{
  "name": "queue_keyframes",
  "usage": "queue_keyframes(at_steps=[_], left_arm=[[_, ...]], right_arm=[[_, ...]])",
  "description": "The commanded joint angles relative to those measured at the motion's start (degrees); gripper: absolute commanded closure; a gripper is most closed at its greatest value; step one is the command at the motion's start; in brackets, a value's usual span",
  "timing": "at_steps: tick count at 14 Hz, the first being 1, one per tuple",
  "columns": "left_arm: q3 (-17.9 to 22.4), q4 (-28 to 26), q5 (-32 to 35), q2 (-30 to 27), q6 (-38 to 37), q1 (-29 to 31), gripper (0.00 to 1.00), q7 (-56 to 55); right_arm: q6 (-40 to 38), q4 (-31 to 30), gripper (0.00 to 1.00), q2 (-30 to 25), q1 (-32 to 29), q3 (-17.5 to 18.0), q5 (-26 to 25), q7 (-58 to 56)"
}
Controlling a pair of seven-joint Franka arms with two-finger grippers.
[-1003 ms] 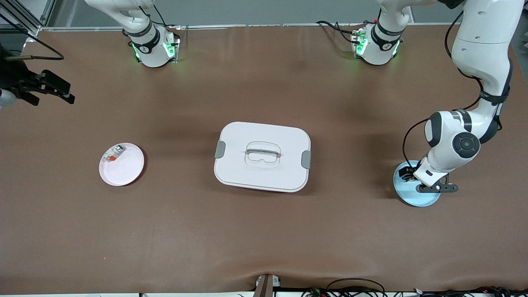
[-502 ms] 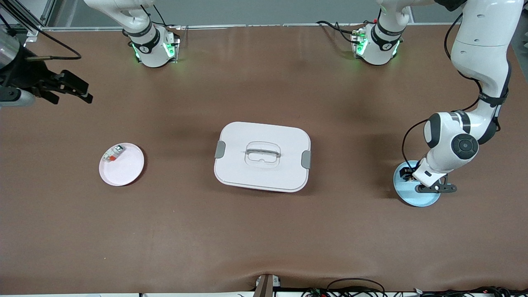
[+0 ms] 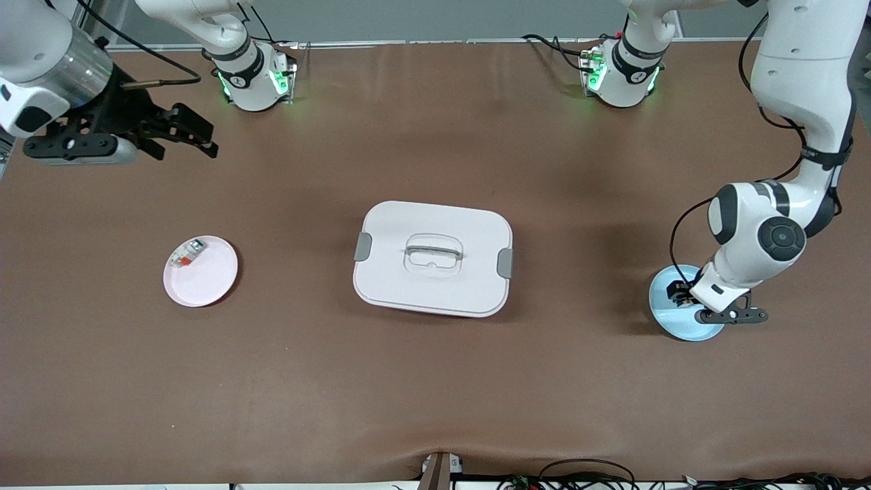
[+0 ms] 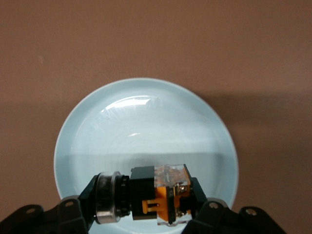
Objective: Transfer orange switch to right arm and place
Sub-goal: 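Lift the switch with the left gripper while the right gripper approaches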
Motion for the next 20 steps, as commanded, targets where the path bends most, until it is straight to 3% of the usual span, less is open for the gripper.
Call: queue_keyframes(at_steps=[1, 7, 9, 12, 20], left_arm=[[-1.8, 0.2, -3.4, -5.9, -5.9, 0.2, 1.0, -0.3], [-5.4, 6.8, -7.2, -11.0, -20.2, -0.1, 1.0, -5.4], [-8.6, 9.2, -7.2, -11.6, -22.3, -0.1, 1.0, -11.0], [-12.7, 15.6, -9.9, -11.3, -28.7, -0.2, 1.0, -18.0], [-23.9, 24.0, -19.0, -11.0, -31.8, -0.6, 1.0, -41.5]], right_arm=[[0.4, 0.0, 0.0, 0.5, 1.7, -0.6, 3.3, 3.8], [4.5, -3.7, 0.0, 0.4, 6.9, -0.5, 4.1, 5.5], [5.9, -5.7, 0.0, -0.2, 7.1, -0.6, 9.7, 5.8], [9.5, -7.7, 0.0, -0.9, 9.0, -0.5, 10.1, 7.6], [25.3, -15.4, 0.0, -3.2, 13.9, -0.5, 18.6, 9.5]])
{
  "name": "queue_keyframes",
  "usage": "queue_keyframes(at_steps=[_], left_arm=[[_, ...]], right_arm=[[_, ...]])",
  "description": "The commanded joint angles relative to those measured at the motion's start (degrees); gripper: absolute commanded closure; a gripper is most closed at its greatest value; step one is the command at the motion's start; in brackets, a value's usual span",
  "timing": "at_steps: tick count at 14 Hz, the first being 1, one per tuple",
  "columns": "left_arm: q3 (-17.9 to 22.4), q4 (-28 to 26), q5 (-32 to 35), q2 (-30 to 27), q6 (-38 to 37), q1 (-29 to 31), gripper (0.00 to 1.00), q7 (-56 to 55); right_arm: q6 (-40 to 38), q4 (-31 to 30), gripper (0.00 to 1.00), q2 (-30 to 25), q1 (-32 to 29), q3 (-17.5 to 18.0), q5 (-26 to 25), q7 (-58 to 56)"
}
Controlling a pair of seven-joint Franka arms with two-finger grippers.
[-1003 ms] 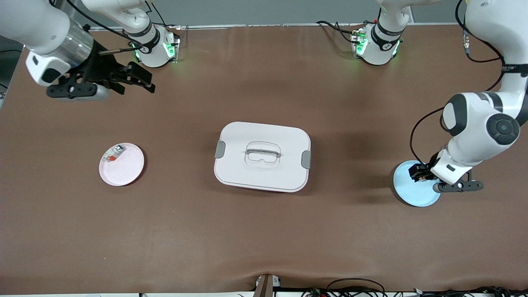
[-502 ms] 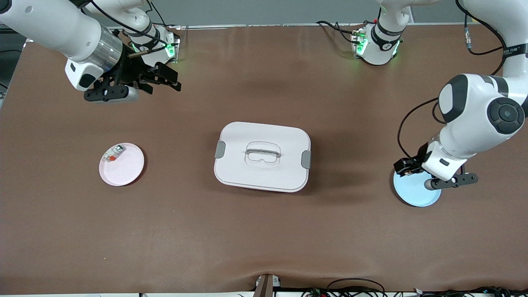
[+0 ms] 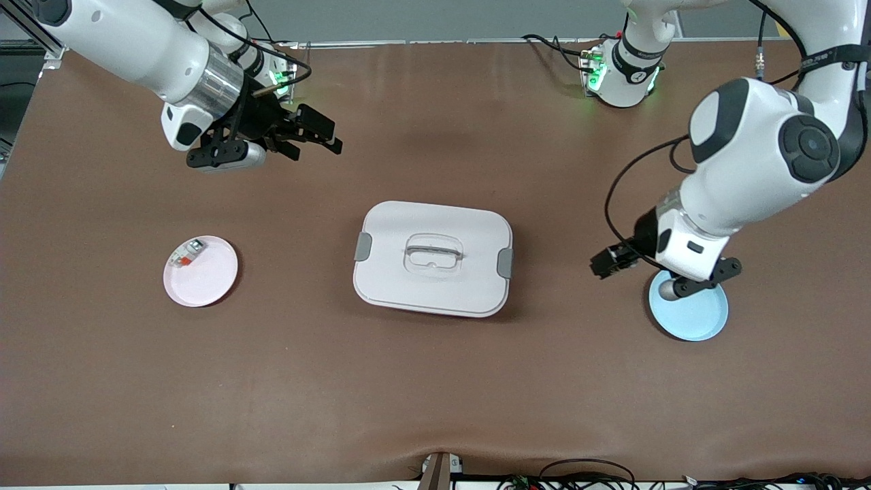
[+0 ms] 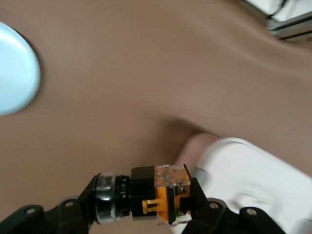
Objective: Transfer orange switch to right arm and place
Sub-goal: 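Lift the switch with the left gripper while the right gripper approaches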
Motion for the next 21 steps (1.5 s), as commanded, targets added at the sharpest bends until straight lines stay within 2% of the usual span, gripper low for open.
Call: queue_keyframes(at_steps=[1, 4, 7, 10, 13, 15, 18, 21], left_arm=[[-2.5, 3.1, -4.6, 0.5, -1.9, -0.6, 1.0, -6.4], [-4.5, 4.1, -5.2, 1.2, -1.8, -4.2, 1.0, -17.3], [-4.6, 7.4, -6.0, 4.7, -1.3, -11.6, 1.0, -31.2], [-4.8, 8.2, -6.7, 6.2, -0.8, -13.8, 1.0, -37.0], [-4.8, 8.8, -13.5, 6.6, -0.3, -14.3, 1.0, -37.9], [-4.8, 8.9, -14.8, 6.7, 0.3, -14.6, 1.0, -39.7], [-4.8, 8.9, -17.2, 7.1, 3.7, -16.2, 1.0, -43.0], [-4.8, 8.9, -20.4, 7.3, 5.8, -17.2, 1.0, -45.6]], right_arm=[[6.0, -5.3, 0.0, -3.4, 2.1, -0.5, 4.0, 0.7], [14.9, -9.5, 0.0, -4.6, 5.6, -0.5, 8.5, 0.7], [22.7, -11.9, 0.0, -4.6, 8.4, -0.5, 14.6, 0.7], [33.2, -15.1, 0.0, -4.4, 12.6, -0.5, 17.5, 0.7], [34.7, -15.3, 0.0, -3.9, 12.9, -0.5, 17.6, 0.4], [35.4, -15.2, 0.0, -3.3, 12.9, -0.5, 17.7, 0.5], [38.1, -14.7, 0.0, -1.9, 13.0, -0.5, 21.0, 0.6], [40.9, -14.3, 0.0, -0.6, 13.7, -0.5, 21.1, 0.6]])
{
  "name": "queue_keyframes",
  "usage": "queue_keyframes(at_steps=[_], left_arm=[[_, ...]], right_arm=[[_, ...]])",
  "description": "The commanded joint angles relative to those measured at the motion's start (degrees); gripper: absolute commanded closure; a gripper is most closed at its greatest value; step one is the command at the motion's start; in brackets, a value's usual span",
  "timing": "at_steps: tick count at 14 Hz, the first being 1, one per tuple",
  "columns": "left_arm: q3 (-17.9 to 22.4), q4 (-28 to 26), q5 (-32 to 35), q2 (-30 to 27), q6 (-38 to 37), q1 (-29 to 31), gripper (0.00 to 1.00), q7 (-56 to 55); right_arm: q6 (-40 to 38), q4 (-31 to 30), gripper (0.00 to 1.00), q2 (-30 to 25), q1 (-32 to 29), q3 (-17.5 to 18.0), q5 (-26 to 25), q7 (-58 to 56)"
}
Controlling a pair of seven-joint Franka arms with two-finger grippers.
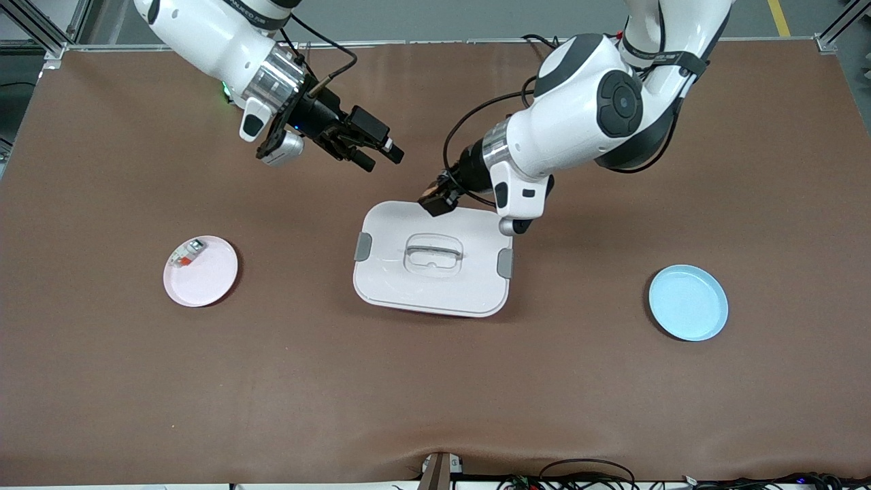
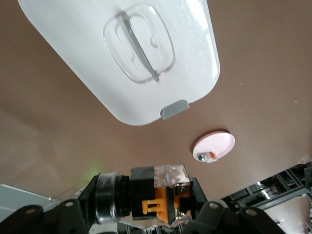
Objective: Transfer orange switch to right arm and place
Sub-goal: 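Grasp the switch with the right gripper from the left gripper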
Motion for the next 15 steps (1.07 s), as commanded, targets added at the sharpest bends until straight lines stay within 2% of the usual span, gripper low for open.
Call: queue_keyframes(at_steps=[1, 9, 15], left_arm=[[-0.1, 1.5, -2.2, 0.8, 0.9, -1.5, 1.0, -2.6], [0.0, 1.9, -2.2, 2.0, 3.7, -4.1, 1.0, -10.6], [0.0, 1.9, -2.1, 2.1, 3.8, -4.3, 1.0, -10.5]], right_arm=[[2.0, 0.6, 0.0, 1.5, 1.2, -0.2, 1.6, 0.0], [1.9, 3.3, 0.0, 5.2, 2.4, -0.3, 1.2, -0.7], [1.4, 3.7, 0.0, 6.6, 2.9, -0.3, 0.8, -1.0]])
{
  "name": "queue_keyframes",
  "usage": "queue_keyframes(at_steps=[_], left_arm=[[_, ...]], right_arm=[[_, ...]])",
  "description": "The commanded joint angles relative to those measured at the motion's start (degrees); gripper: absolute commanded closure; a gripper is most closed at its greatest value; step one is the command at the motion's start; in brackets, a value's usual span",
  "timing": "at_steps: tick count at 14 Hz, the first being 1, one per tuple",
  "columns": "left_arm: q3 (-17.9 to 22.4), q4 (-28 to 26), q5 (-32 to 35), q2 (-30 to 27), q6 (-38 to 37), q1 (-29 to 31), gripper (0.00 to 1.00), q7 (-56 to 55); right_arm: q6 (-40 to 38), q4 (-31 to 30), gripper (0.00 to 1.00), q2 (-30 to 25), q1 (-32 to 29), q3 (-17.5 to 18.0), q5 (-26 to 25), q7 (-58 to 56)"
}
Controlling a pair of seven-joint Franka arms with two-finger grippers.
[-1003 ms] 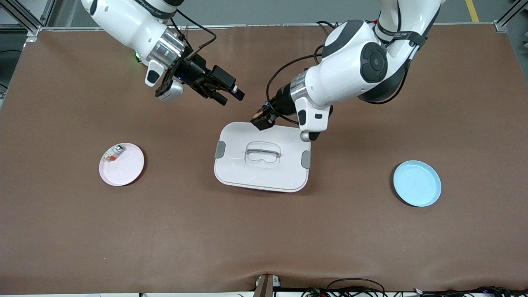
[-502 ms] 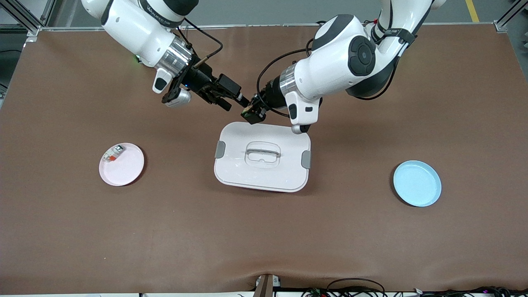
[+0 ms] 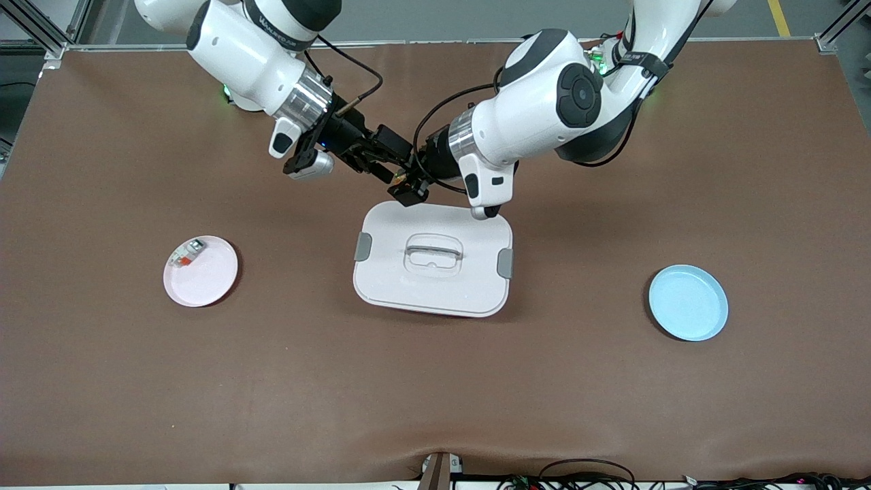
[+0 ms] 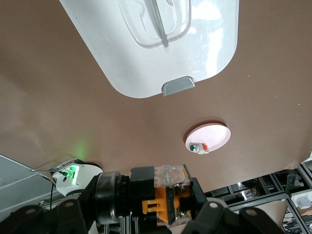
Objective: Transfer orange switch to right arm and place
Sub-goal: 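Grasp the switch with the right gripper from the left gripper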
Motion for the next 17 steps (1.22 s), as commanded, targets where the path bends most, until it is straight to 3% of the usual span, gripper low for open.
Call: queue_keyframes(at_steps=[1, 5, 6, 7, 14, 16, 17], left_arm=[[0.0, 1.4, -0.6, 0.6, 0.1, -0.6, 1.0, -0.8], [0.0, 1.4, -0.6, 0.4, 0.1, -0.8, 1.0, -1.5], [0.0, 1.4, -0.6, 0.3, 0.1, -0.8, 1.0, -1.5], [0.0, 1.4, -0.6, 0.3, 0.1, -0.8, 1.0, -1.5], [0.0, 1.4, -0.5, -0.1, 0.1, -0.6, 1.0, -1.5], [0.0, 1.4, -0.7, -0.1, 0.1, -0.2, 0.99, -1.6], [0.0, 1.4, -0.6, -0.1, 0.1, -0.1, 0.85, -1.3]], right_arm=[[0.0, 1.4, 0.0, 1.1, 0.6, -0.4, 0.7, -0.8], [-0.1, 1.4, 0.04, 1.3, 0.5, -0.4, 0.7, -0.8], [-0.1, 1.4, 0.23, 1.2, 0.5, -0.4, 0.7, -0.9], [-0.1, 1.4, 0.34, 1.2, 0.5, -0.4, 0.7, -0.8], [-0.2, 1.4, 1.0, 1.2, 0.4, -0.4, 0.7, -0.9], [-0.2, 1.4, 1.0, 1.2, 0.4, -0.4, 0.7, -0.9], [-0.2, 1.4, 1.0, 1.2, 0.4, -0.4, 0.7, -0.9]])
